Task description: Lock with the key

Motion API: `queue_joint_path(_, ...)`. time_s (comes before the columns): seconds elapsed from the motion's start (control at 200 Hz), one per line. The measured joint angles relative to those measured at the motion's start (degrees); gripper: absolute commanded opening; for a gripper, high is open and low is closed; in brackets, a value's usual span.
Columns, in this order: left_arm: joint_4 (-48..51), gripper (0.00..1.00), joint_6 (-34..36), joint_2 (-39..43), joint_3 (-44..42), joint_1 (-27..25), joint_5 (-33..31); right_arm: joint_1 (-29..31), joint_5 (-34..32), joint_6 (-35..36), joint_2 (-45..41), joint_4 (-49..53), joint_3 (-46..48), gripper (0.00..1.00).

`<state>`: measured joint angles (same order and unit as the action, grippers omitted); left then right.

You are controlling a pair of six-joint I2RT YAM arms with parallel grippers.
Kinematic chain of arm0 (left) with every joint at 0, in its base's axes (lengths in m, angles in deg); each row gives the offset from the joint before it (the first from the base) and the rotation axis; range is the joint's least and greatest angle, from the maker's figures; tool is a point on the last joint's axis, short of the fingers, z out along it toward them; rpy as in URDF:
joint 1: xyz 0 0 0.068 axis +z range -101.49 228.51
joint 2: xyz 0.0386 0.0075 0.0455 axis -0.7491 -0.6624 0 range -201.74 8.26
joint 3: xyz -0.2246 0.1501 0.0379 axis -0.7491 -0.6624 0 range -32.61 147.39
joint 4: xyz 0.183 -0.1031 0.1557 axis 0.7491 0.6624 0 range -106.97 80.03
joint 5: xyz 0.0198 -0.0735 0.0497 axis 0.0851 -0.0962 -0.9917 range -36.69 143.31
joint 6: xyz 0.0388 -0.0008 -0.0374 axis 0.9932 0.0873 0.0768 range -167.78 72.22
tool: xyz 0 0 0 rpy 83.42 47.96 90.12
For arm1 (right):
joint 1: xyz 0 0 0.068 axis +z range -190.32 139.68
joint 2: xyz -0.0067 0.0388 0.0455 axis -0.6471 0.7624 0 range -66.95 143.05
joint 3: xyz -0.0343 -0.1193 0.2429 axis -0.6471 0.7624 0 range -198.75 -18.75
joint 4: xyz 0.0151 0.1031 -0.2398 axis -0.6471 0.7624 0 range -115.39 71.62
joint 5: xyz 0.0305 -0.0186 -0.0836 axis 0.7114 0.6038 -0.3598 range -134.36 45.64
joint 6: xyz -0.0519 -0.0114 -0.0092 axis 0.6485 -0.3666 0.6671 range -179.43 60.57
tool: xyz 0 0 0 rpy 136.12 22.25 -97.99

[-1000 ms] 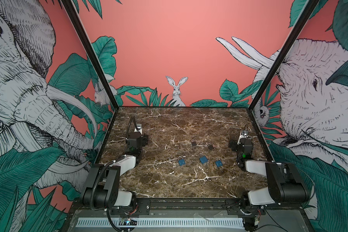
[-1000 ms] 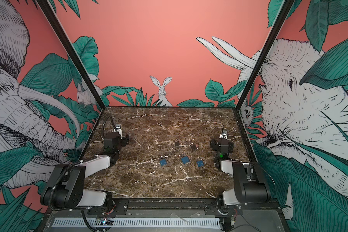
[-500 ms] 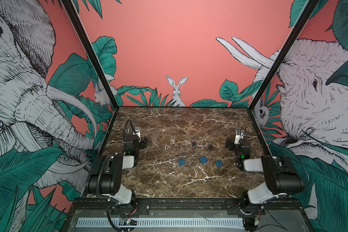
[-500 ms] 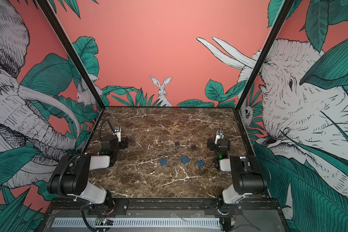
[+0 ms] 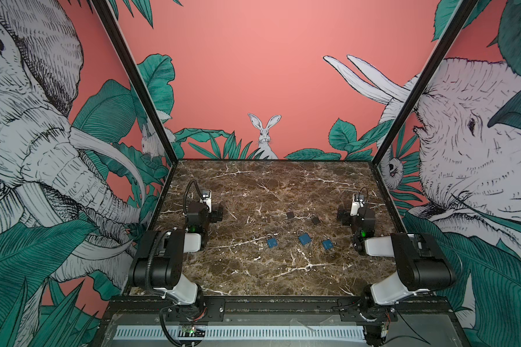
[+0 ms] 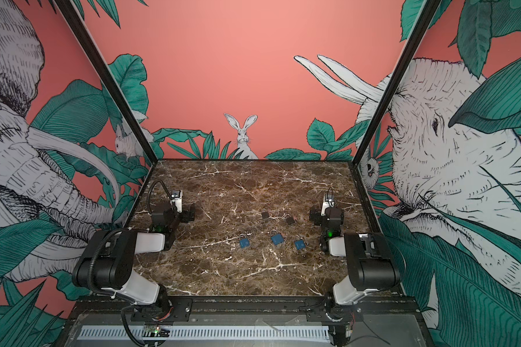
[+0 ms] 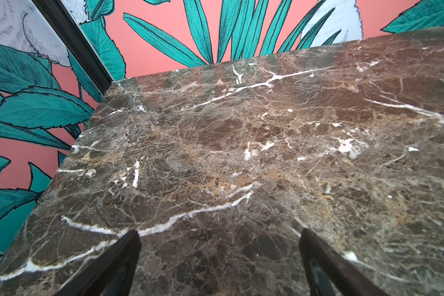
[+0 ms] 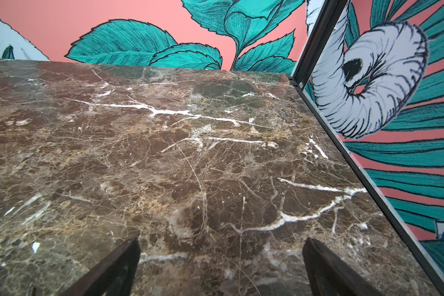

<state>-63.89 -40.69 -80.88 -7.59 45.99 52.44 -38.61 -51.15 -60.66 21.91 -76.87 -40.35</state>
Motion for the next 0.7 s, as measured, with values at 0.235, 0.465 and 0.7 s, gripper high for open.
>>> queue_joint_path(0.235, -0.2, 0.99, 0.0, 0.0, -0.1, 0.0, 0.0, 0.0, 0.0, 0.0, 0.0, 0.0, 0.0, 0.99)
queue_joint_path(0.465, -0.3, 0.99, 0.0, 0.0, -0.1, 0.0, 0.0, 0.0, 0.0, 0.0, 0.0, 0.0, 0.0, 0.99)
queue_joint_path(0.7, -0.7, 0.99, 0.0, 0.0, -0.2, 0.0, 0.0, 0.0, 0.0, 0.0, 0.0, 0.0, 0.0, 0.99)
